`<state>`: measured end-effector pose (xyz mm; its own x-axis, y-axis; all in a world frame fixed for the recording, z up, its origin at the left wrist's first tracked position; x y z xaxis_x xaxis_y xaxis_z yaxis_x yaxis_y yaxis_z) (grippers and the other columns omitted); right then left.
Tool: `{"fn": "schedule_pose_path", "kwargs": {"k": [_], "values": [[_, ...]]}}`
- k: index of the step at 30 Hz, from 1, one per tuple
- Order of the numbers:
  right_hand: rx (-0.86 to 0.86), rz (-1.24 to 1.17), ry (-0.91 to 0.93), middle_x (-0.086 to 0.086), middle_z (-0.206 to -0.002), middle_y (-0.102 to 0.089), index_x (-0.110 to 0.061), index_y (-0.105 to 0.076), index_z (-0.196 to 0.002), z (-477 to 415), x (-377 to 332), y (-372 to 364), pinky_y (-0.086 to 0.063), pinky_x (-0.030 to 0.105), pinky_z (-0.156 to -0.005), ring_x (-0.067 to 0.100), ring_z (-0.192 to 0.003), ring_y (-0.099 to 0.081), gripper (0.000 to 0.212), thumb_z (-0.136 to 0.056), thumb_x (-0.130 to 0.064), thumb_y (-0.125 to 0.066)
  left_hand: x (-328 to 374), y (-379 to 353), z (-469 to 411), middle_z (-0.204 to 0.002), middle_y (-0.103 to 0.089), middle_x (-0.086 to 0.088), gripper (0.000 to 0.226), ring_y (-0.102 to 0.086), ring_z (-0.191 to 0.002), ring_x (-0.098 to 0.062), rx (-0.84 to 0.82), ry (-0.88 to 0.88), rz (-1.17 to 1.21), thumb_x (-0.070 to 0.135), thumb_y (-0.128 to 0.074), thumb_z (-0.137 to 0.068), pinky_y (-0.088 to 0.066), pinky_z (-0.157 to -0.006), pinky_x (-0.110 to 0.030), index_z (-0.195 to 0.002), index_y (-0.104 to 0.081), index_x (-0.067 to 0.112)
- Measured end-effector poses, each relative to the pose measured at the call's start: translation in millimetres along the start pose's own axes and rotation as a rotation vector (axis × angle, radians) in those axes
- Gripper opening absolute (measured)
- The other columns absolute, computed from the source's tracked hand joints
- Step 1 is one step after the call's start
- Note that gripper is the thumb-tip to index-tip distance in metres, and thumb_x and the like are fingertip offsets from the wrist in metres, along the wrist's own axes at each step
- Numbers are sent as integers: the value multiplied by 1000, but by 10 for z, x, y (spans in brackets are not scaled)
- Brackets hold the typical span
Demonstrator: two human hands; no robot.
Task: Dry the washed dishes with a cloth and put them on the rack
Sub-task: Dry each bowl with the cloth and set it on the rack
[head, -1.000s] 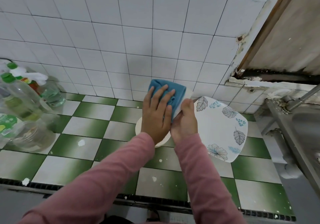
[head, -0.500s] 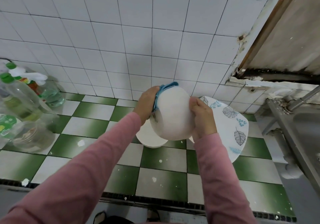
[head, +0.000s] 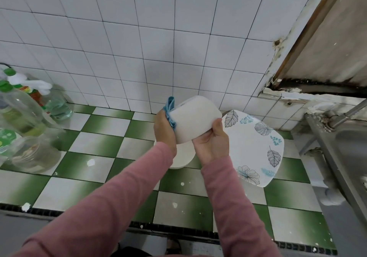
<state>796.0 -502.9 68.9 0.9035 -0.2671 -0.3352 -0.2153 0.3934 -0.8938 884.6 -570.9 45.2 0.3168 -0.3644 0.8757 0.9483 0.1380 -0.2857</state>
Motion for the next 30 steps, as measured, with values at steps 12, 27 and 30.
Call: {"fn": "schedule_pose_path", "kwargs": {"k": [12, 27, 30], "values": [[1, 713, 136, 10, -96, -65, -17, -62, -101, 56, -9, -64, -53, 37, -78, 20, -85, -61, 23, -106, -21, -40, 221, -136, 122, -128, -59, 2, 42, -51, -120, -19, -280, -1011, -821, 32, -35, -97, -38, -107, -31, -123, -64, 17], [187, 83, 22, 4, -85, -76, -14, -65, -102, 60, -275, 116, -50, 47, -82, 25, -86, -68, 30, -105, -31, -40, 194, -31, 56, -90, -67, 6, 30, -61, -82, -17, -261, -112, -209, 48, -38, -97, -46, -60, -24, -97, -64, 34], [129, -83, 9, 8, -84, -76, -8, -64, -101, 30, -216, 54, -49, 45, -95, 22, -74, -74, 33, -106, -26, -37, 39, 11, 94, -126, -58, 3, 37, -54, -117, -13, -222, -452, -288, 45, -34, -96, -46, -95, -29, -121, -57, 32]]}}
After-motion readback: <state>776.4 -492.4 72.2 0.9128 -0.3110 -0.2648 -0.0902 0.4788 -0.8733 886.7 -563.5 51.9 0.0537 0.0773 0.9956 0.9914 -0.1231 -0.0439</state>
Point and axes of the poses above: each hand's wrist, its own z-axis away from the middle knuckle, its own y-axis out of the back of the hand, x = y × z, the point moved 2 cm from there along -z, towards the middle knuckle
